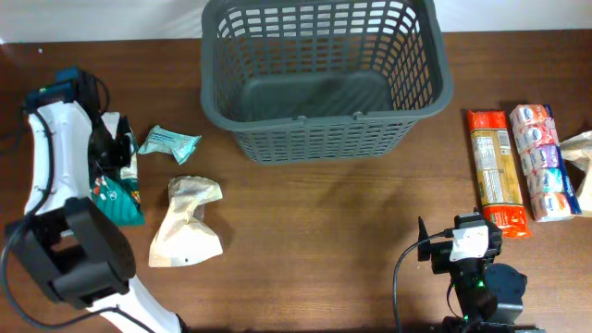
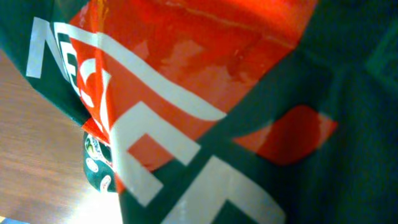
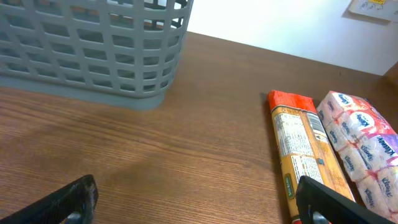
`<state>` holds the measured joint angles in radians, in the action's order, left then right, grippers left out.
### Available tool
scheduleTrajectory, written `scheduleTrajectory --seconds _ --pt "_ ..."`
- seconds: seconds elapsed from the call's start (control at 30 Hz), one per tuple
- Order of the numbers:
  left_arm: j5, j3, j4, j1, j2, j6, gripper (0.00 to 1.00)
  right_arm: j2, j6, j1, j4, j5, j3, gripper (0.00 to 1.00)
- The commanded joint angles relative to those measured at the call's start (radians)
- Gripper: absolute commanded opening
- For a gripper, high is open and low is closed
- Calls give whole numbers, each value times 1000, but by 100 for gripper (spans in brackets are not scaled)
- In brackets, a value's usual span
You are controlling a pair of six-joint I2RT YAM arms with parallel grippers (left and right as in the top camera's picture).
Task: Pack container
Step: 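Lift the pouch and drop it into the grey basket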
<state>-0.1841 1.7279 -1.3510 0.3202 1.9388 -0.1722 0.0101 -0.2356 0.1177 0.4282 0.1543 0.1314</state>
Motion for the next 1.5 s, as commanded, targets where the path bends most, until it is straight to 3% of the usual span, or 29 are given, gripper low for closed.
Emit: scheduleTrajectory --seconds 0.0,0.2,0.4,0.57,0.67,0.77,0.83,1.0,1.23,1.47 --pt "-64 58 -30 -4 -87 -2 2 -6 9 -6 0 -9 -7 99" --pt "-211 60 -57 -66 -125 -1 2 -6 9 -6 0 -9 -7 99" --pt "-388 172 -55 -233 -187 -2 2 -6 9 -6 1 -9 -7 99" --pt "-423 402 -29 -374 -239 -136 2 -6 9 -6 0 -9 -7 99" --pt "-419 555 57 -463 -265 -291 2 -6 9 -6 0 -9 -7 99" --pt "-304 673 148 -565 -270 -496 2 -6 9 -6 0 -9 -7 99" --pt "-233 706 195 -612 -270 -562 2 -6 9 -6 1 -9 -7 99" --pt "142 713 276 -731 -242 -833 1 -6 8 -6 1 -9 -7 99" --pt "373 713 278 -739 -69 -973 2 -6 9 -6 0 -9 -7 99" --pt "375 713 290 -739 190 -1011 2 -6 8 -6 0 -9 -7 99"
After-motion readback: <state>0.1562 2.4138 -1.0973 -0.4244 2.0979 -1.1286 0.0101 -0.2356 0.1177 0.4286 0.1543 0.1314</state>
